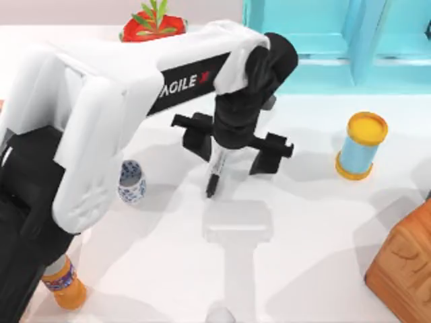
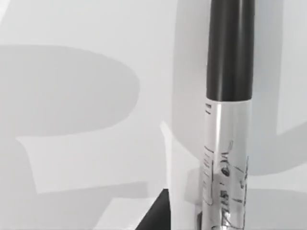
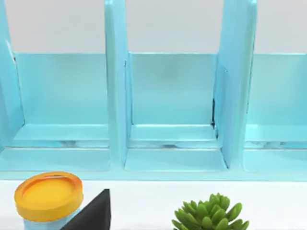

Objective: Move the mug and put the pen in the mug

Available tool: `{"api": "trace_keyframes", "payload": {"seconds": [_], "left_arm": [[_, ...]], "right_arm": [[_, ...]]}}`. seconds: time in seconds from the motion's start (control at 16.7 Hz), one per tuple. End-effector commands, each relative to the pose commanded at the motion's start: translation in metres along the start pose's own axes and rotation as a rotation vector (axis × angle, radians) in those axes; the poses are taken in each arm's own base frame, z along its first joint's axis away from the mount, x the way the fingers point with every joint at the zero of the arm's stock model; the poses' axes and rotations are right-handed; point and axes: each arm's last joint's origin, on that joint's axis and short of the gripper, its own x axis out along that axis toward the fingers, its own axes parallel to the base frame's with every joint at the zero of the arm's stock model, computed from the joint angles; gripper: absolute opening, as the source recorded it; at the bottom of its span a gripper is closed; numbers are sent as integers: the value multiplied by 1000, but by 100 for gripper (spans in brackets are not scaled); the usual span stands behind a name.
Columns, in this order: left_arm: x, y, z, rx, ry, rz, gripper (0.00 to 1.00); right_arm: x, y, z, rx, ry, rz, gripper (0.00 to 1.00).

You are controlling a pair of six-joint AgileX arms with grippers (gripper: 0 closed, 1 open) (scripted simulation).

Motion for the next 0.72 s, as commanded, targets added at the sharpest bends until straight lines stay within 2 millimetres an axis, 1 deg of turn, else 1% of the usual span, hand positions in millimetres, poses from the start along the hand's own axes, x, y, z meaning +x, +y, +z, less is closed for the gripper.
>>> {"api": "trace_keyframes", "payload": {"seconds": [0.3, 0.36, 0.72], "left_arm": [[0, 0, 0, 0, 0, 0, 2], [0, 0, 0, 0, 0, 0, 0], [0, 0, 0, 0, 0, 0, 0]], "right_arm": [[0, 0, 0, 0, 0, 0, 100], [0, 0, 0, 0, 0, 0, 100], [0, 0, 0, 0, 0, 0, 100]]}}
